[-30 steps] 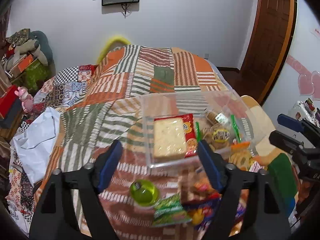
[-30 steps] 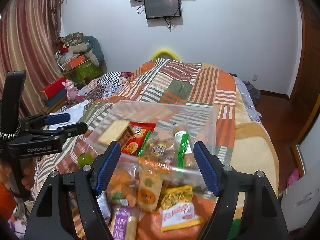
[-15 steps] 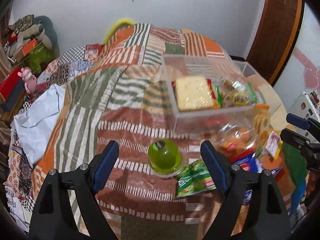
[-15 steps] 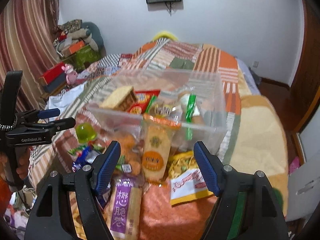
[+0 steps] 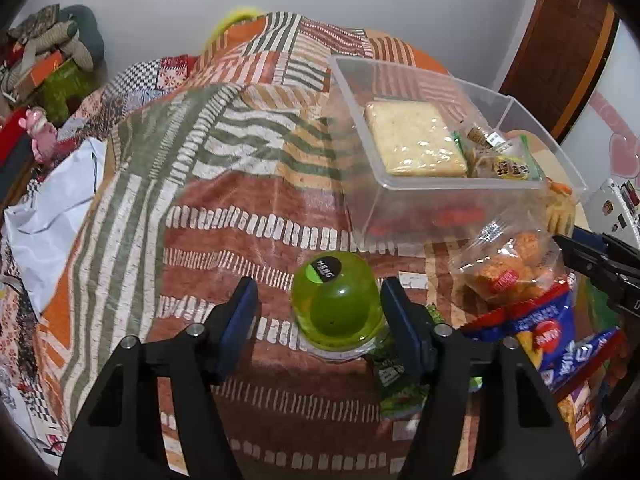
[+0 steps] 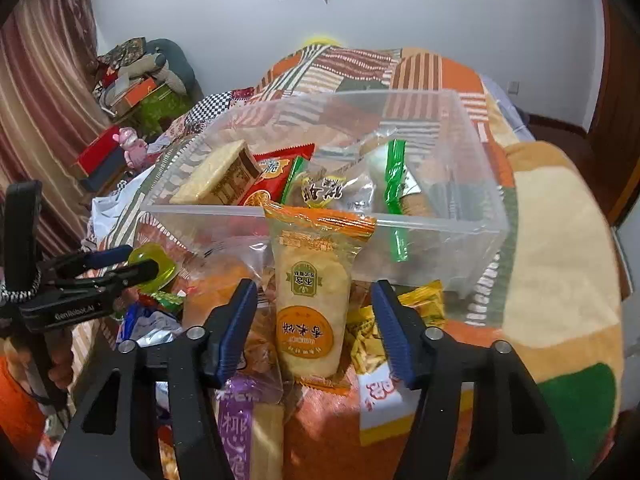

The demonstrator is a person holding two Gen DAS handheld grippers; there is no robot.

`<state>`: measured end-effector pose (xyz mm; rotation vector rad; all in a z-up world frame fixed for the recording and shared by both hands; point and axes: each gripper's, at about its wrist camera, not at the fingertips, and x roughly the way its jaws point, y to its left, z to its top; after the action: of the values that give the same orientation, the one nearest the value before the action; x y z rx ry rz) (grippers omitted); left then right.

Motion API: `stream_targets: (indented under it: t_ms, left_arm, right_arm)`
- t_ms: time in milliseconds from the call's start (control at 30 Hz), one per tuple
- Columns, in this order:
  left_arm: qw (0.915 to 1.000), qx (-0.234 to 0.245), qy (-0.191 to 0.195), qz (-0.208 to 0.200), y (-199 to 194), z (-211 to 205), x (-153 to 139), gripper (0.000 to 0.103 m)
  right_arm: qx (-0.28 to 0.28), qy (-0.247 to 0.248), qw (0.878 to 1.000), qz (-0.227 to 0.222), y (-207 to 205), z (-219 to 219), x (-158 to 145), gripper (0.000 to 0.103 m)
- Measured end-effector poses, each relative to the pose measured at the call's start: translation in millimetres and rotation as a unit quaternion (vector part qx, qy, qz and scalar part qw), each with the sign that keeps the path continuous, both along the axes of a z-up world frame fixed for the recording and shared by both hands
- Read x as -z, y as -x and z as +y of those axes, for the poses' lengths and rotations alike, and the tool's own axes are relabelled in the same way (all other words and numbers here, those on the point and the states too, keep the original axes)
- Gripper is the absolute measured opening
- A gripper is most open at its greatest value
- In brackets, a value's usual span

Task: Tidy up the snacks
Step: 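Reach the left tool to the green jelly cup while the right tool grasps the biscuit pack, then lift the green jelly cup with the left tool while the right tool carries the biscuit pack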

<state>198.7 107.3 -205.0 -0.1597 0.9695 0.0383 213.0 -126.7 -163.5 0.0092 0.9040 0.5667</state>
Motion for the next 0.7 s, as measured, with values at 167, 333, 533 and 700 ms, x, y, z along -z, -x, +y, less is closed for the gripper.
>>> stream_targets:
  t_ms: [167,333,533,700]
  left_arm:
    - [0.9998,-0.01,0.017,0.008,-7,4,13,0.049]
    - [0.9999,-0.009,0.012,0.0,-6,2,13,0.048]
    - [0.9998,-0.014,0.017,-0.006,3,5,4,0.048]
    - [0.9995,-0.013,0.004,-0.027,15,1,-15,0.048]
  right_arm:
    - [-0.005,-0.007,1.0,0.018,-3,3,8,0.042]
    - [-0.013,-0.012,1.0,0.022,-4,6,11,0.03]
    - [-0.012,-0.027,1.0,0.011,1,-3,0,0.03]
    - [-0.005,-0.036,0.999,0.0,5,-15,-10,0.03]
